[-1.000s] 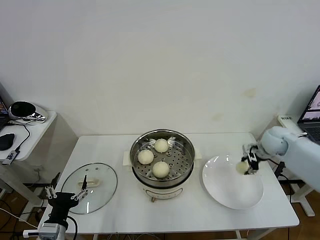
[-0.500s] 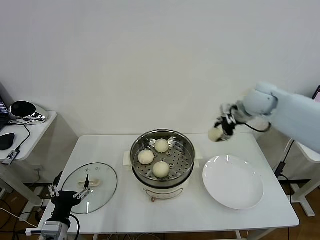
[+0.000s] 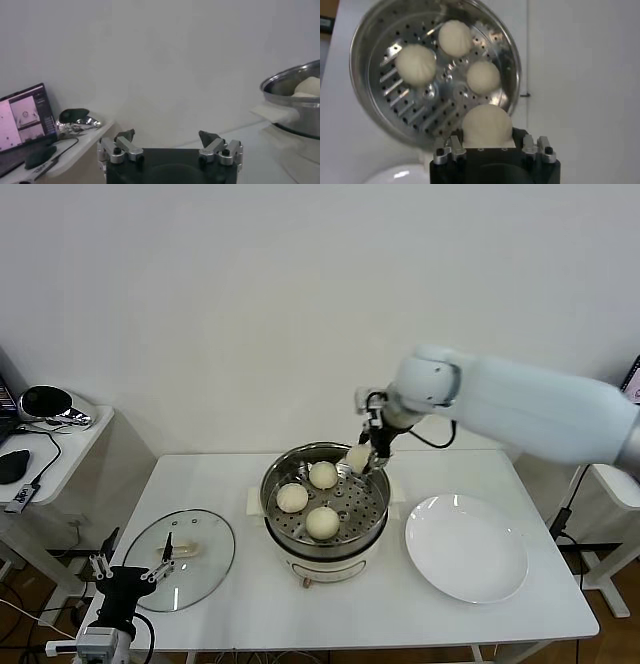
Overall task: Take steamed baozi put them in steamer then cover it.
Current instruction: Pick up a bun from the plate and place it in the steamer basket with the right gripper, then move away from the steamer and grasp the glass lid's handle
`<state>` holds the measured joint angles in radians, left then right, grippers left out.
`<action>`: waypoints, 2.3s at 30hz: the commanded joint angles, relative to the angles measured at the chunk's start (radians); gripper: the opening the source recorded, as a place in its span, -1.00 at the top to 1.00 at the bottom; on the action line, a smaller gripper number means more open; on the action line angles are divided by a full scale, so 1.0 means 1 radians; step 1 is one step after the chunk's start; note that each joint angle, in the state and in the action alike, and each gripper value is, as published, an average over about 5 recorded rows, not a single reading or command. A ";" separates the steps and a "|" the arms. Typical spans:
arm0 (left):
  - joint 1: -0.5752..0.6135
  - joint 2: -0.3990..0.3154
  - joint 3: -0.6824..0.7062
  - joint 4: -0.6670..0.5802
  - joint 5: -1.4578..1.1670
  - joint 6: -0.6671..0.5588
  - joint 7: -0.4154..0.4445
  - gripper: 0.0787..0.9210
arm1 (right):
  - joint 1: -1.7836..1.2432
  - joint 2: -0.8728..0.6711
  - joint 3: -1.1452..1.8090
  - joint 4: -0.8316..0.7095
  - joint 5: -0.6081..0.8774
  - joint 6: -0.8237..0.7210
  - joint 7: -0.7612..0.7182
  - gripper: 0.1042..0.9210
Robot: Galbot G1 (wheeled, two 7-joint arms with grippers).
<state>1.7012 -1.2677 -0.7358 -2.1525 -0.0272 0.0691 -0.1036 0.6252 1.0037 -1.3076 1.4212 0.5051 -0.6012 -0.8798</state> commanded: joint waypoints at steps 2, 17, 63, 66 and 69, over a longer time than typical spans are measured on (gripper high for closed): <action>0.001 0.002 -0.002 -0.005 0.000 0.000 0.000 -0.77 | -0.109 0.114 -0.041 -0.033 -0.002 -0.056 0.042 -0.24; -0.002 -0.008 0.006 -0.003 0.004 -0.001 0.000 -0.77 | -0.173 0.087 -0.024 -0.056 -0.122 -0.040 0.046 -0.24; 0.000 -0.034 0.043 0.019 0.016 -0.009 -0.034 -0.77 | -1.780 -0.127 1.750 0.387 -0.314 0.711 0.729 -0.76; -0.001 -0.039 0.069 0.037 0.055 -0.010 -0.063 -0.77 | -1.915 0.004 1.916 0.376 -0.352 0.777 0.672 -0.76; -0.013 -0.045 0.090 0.069 0.135 -0.028 -0.091 -0.77 | -1.996 0.124 2.047 0.380 -0.355 0.813 0.635 -0.76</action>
<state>1.6995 -1.3031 -0.6921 -2.1299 -0.0046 0.0584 -0.1367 -0.6705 0.8130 -0.0668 1.7577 0.3258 -0.0607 -0.2571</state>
